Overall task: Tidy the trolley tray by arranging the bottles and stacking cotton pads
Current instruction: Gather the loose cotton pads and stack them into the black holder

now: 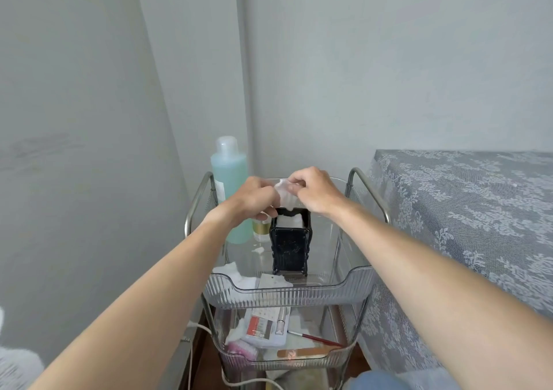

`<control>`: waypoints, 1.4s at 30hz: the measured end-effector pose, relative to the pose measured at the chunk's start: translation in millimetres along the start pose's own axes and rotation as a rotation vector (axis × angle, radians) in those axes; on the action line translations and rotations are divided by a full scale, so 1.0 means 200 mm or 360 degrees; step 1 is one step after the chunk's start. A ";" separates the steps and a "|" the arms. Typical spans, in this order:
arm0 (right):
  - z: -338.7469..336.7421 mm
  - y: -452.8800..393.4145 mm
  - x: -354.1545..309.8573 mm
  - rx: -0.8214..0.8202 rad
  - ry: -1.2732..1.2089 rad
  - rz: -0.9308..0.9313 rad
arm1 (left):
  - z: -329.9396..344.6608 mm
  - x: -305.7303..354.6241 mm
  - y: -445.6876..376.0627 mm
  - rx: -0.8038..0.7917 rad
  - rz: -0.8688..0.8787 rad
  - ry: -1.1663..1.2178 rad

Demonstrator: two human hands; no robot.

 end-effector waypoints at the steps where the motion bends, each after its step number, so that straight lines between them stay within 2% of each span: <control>1: -0.01 -0.01 0.01 -0.0022 0.0015 0.0032 | 0.01 0.01 0.00 0.0017 0.0015 -0.0045; 6: 0.01 -0.02 0.05 -0.0245 -0.0061 0.0197 | 0.00 0.01 -0.04 0.0378 0.0229 -0.0270; 15: 0.04 -0.01 0.11 -0.0170 0.0185 0.0409 | 0.10 -0.05 -0.05 0.0367 0.0060 -0.0753; 19: 0.08 -0.01 0.09 -0.0177 0.0358 0.0345 | 0.11 -0.06 -0.06 0.0436 -0.0037 -0.0732; 22: 0.10 -0.01 0.11 -0.0073 0.0368 0.0346 | 0.11 -0.07 -0.07 0.0423 -0.0072 -0.0672; 26: 0.13 0.00 0.17 -0.0132 0.0410 0.0392 | 0.03 -0.14 -0.03 0.0496 -0.0157 -0.0281; 28: 0.14 0.00 0.20 -0.0177 0.0378 0.0408 | -0.02 -0.22 0.00 0.0455 -0.0323 -0.0174; 29: 0.15 0.00 0.21 -0.0188 0.0350 0.0415 | -0.04 -0.26 0.02 0.0388 -0.0441 -0.0312; 32: 0.16 -0.01 0.22 -0.0214 0.0276 0.0408 | -0.02 -0.36 0.07 -0.0025 -0.0844 -0.1088; 34: 0.17 -0.01 0.21 -0.0245 0.0255 0.0389 | 0.03 -0.41 0.08 -0.0268 -0.1017 -0.1483; 37: 0.18 -0.01 0.20 -0.0274 0.0238 0.0368 | 0.08 -0.48 0.07 -0.0360 -0.1023 -0.1708; 42: 0.16 0.00 0.20 -0.0247 0.0185 0.0378 | 0.10 -0.50 0.06 -0.0373 -0.0889 -0.1703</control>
Point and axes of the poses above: each hand's wrist, its own y-axis away from the middle knuckle, its own z-axis out of the palm, x = y × z, the point moved 4 cm from there along -y, towards the middle knuckle, and after that the axes turned 12 degrees about -x, right-handed, at the moved point
